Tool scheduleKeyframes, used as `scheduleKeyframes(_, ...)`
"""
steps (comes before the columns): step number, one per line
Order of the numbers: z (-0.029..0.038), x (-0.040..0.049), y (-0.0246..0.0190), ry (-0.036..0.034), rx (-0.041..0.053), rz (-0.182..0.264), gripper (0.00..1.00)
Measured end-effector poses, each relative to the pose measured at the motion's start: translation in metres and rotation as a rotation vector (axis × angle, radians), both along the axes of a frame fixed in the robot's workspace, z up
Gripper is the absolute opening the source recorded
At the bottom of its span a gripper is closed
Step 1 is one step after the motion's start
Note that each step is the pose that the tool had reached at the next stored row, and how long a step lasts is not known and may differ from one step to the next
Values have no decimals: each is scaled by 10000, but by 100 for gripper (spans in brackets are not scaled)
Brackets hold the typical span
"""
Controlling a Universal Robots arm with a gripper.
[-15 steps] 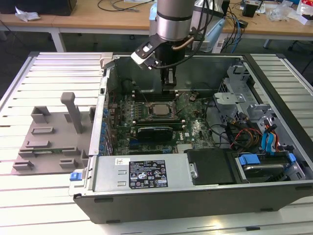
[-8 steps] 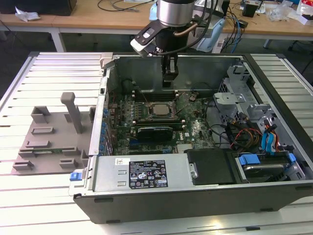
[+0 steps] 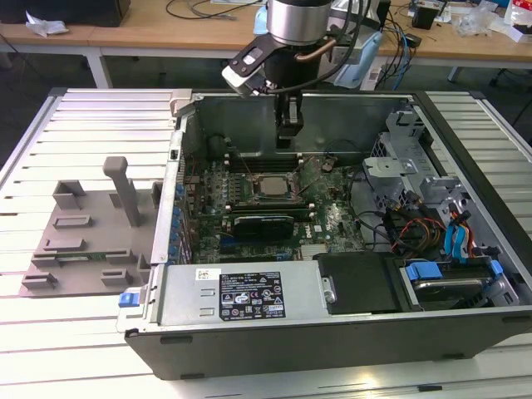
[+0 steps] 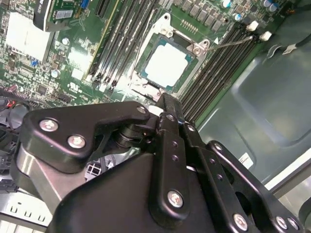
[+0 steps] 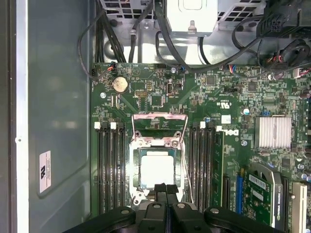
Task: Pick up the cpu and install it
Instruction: 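Close the cpu cover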
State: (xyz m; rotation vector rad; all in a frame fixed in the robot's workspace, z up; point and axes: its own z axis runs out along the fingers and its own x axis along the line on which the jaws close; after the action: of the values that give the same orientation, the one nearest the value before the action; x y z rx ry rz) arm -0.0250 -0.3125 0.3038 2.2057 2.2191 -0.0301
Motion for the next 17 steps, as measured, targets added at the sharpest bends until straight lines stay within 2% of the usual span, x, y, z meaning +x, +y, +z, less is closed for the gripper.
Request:
scheduleKeyframes(1, -1, 77, 1, 0, -2, -2, 11)
scheduleKeyframes(4, -2, 179, 0, 2, -13, -2, 11)
scheduleKeyframes(7, -6, 338, 1, 8, -22, 0, 11)
scheduleKeyframes(8, -8, 396, 0, 11, -25, -1, 11)
scheduleKeyframes(9, -18, 504, 1, 14, -25, 1, 11)
scheduleKeyframes(10, -38, 581, 1, 18, -33, 0, 11)
scheduleKeyframes(12, -99, 671, 2, 22, -47, 0, 11)
scheduleKeyframes(15, -214, 787, 7, 36, -58, 6, 11)
scheduleKeyframes(17, -298, 817, 12, 39, -59, 52, 11)
